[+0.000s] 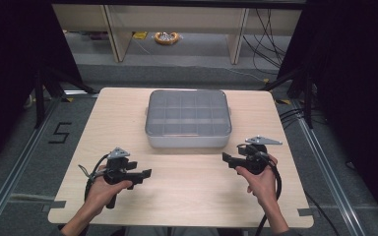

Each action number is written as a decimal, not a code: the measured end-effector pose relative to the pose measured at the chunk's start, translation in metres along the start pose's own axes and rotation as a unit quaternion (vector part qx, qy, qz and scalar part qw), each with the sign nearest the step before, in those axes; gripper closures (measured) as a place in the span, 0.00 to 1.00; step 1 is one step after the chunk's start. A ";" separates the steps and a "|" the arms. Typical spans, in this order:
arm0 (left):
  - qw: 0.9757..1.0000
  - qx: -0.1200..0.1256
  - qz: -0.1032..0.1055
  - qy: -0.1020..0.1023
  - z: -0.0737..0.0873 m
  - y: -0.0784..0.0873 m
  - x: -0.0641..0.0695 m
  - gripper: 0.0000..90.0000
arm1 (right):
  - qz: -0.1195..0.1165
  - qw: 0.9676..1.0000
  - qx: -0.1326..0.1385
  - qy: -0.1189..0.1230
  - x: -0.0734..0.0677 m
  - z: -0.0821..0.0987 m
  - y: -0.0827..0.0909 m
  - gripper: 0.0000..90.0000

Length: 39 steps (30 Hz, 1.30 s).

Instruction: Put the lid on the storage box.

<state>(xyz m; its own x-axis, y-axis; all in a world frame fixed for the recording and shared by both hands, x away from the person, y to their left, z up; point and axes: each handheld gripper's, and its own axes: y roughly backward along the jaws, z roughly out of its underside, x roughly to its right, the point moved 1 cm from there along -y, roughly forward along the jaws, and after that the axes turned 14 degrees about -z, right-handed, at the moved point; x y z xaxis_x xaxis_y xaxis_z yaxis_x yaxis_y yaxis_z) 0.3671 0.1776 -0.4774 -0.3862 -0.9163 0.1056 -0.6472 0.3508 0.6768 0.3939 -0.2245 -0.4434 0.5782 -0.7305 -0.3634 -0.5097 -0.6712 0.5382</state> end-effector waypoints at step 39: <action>0.996 0.005 0.009 -0.083 0.070 0.023 0.043 0.22 | -0.047 0.998 -0.044 0.011 -0.033 0.076 0.011 0.18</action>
<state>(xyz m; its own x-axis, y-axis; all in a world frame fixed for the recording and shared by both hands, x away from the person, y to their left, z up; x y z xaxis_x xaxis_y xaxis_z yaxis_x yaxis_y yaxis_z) 0.2897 0.1596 -0.5081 -0.5012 -0.8653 -0.0050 -0.6453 0.3699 0.6684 0.3211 -0.2175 -0.4834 0.6345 -0.6615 -0.3998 -0.3950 -0.7221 0.5680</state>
